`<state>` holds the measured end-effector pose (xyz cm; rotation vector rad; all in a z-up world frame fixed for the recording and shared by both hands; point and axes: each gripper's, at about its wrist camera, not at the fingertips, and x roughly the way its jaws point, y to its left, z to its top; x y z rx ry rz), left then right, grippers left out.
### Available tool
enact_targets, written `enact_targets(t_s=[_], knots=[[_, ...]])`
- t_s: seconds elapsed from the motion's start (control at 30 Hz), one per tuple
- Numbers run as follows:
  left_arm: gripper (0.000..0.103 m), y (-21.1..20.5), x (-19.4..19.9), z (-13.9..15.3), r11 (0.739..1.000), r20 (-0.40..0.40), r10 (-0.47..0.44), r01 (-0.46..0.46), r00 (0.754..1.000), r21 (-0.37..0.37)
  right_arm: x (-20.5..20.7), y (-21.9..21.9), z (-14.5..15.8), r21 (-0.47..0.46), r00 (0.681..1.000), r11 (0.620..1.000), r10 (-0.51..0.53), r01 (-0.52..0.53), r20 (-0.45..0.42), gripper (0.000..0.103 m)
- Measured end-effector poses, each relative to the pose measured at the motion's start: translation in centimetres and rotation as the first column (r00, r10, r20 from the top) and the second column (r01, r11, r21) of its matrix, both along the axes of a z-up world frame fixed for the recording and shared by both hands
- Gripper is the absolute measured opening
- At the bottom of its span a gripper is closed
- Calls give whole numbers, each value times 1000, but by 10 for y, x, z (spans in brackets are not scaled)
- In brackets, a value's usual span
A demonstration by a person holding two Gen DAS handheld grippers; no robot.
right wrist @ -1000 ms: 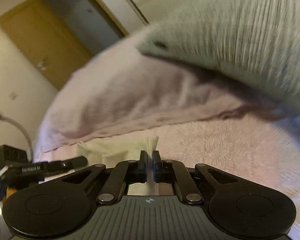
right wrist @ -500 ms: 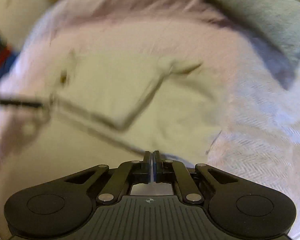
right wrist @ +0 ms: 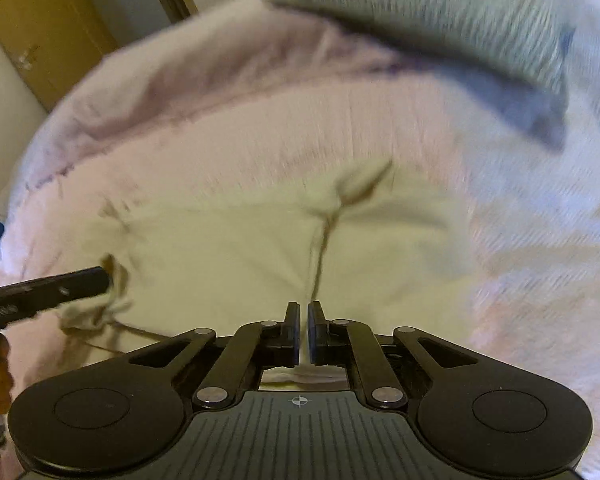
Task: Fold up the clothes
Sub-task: 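Lay the hem over the collar with both grippers and release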
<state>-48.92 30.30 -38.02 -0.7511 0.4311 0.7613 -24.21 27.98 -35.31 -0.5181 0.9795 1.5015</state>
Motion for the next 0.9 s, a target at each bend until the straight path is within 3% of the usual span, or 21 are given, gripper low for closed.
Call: enact_targets(t_s=[0.03, 0.07, 0.17, 0.27, 0.43, 0.67, 0.77, 0.83, 0.9], knots=[[18, -2, -7, 3, 999, -2, 27, -27, 1000, 16, -3, -6, 3, 14, 1000, 1000, 6, -6, 5, 36], [18, -2, -13, 3, 998, -18, 57, -56, 998, 31, -6, -9, 4, 22, 1000, 1000, 7, -8, 15, 55], [17, 15, -14, -15, 995, -119, 96, -96, 988, 2, -12, -7, -15, -40, 998, 999, -10, 13, 57, 56], [14, 28, -1, -35, 999, -237, 40, -44, 971, -13, -19, -8, -14, -52, 995, 998, -30, 35, 100, 56], [15, -6, -25, 5, 997, -126, 70, -66, 990, 37, -26, -52, 26, 16, 992, 999, -46, 44, 116, 56], [15, -86, -37, 39, 990, -188, 40, -65, 981, -129, -47, -140, 23, -187, 984, 977, -75, 104, 159, 56], [15, -123, -39, 59, 976, -214, 19, -64, 977, -206, -49, -172, 52, -187, 987, 971, -134, 148, 89, 56], [24, -145, -40, 75, 966, -230, 14, -73, 973, -248, -52, -188, 77, -188, 986, 968, -158, 166, 61, 56], [27, -159, -38, 100, 970, -264, 37, -98, 964, -222, -55, -197, 100, -179, 987, 970, -157, 163, 45, 56]])
